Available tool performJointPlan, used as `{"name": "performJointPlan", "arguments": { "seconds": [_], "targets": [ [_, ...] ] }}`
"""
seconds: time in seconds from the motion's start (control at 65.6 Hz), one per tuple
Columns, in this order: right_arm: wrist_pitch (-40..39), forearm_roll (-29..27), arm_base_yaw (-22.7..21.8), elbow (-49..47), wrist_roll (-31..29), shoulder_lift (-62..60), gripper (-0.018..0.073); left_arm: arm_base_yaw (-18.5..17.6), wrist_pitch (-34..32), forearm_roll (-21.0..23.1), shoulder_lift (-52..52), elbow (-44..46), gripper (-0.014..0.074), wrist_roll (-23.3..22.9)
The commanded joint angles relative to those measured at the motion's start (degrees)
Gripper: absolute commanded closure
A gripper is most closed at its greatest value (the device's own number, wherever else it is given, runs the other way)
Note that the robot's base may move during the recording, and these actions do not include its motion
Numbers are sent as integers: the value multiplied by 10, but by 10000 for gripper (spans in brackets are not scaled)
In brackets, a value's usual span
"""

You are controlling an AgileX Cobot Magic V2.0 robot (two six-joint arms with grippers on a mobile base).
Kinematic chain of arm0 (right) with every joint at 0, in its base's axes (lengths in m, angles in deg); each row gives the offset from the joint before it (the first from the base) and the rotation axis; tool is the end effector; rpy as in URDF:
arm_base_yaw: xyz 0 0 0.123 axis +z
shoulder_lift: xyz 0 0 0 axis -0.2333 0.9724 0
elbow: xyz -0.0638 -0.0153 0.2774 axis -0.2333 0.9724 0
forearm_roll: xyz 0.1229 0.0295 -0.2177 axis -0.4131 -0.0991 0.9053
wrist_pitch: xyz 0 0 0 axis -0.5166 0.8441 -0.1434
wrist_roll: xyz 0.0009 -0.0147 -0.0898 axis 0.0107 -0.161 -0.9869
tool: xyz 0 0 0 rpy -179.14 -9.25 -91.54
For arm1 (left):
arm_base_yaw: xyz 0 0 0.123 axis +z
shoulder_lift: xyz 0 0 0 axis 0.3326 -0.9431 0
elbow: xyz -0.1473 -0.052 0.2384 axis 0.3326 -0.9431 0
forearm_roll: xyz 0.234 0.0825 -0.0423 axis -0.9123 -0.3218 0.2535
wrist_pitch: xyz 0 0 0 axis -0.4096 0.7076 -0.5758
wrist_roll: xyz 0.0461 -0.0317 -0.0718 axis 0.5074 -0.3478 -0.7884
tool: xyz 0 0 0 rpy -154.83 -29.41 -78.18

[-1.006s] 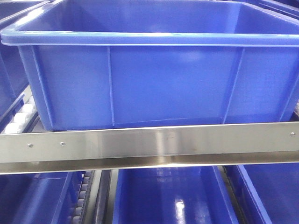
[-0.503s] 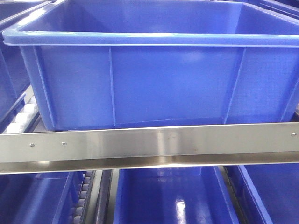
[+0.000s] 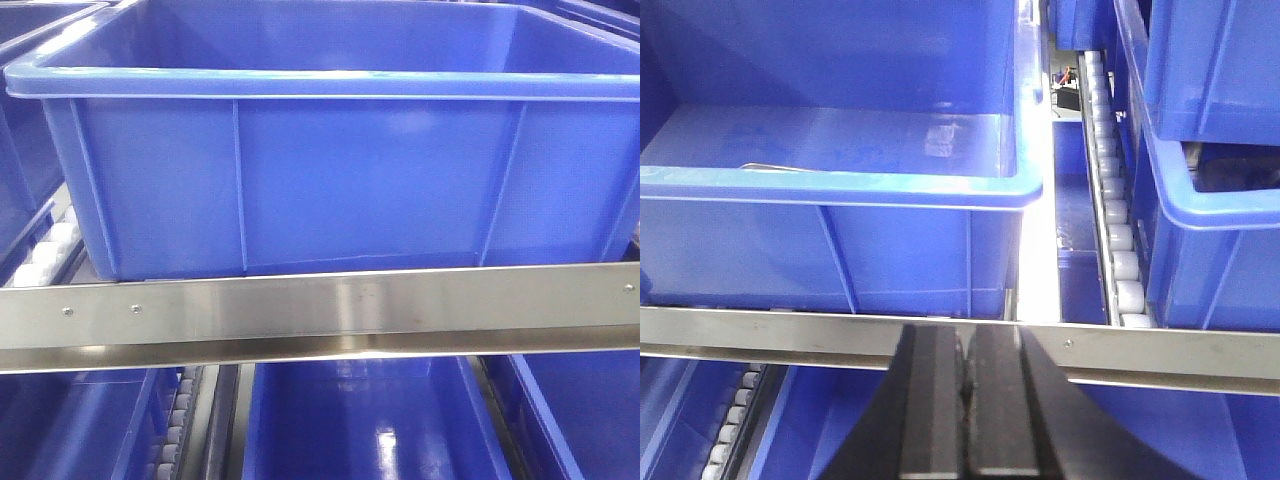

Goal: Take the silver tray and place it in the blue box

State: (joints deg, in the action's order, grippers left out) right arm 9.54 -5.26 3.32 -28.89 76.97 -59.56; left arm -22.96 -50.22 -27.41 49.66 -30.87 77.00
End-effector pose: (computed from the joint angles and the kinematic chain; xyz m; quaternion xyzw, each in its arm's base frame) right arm 0.0386 -0.0028 0.3068 -0.0122 0.7827 0.0749 0.6177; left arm 0.0564 -0.0051 0.1946 -0.0072 0.7204 -0.0617 0.6908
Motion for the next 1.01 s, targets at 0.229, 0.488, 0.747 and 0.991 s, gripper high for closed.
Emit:
{"name": "performJointPlan", "arguments": {
  "seconds": [0.229, 0.488, 0.747, 0.991],
  "targets": [
    [-48, 13, 0, -15, -4, 7, 505, 2, -38, 7, 9, 1, 701, 3],
    [-48, 13, 0, -15, -4, 7, 505, 2, -38, 7, 9, 1, 701, 3],
    [-47, 28, -9, -11, -16, 7, 505, 2, -38, 7, 9, 1, 701, 3],
    [-229, -67, -110, 64, -136, -6, 505, 2, -38, 7, 9, 1, 701, 3]
  ]
}}
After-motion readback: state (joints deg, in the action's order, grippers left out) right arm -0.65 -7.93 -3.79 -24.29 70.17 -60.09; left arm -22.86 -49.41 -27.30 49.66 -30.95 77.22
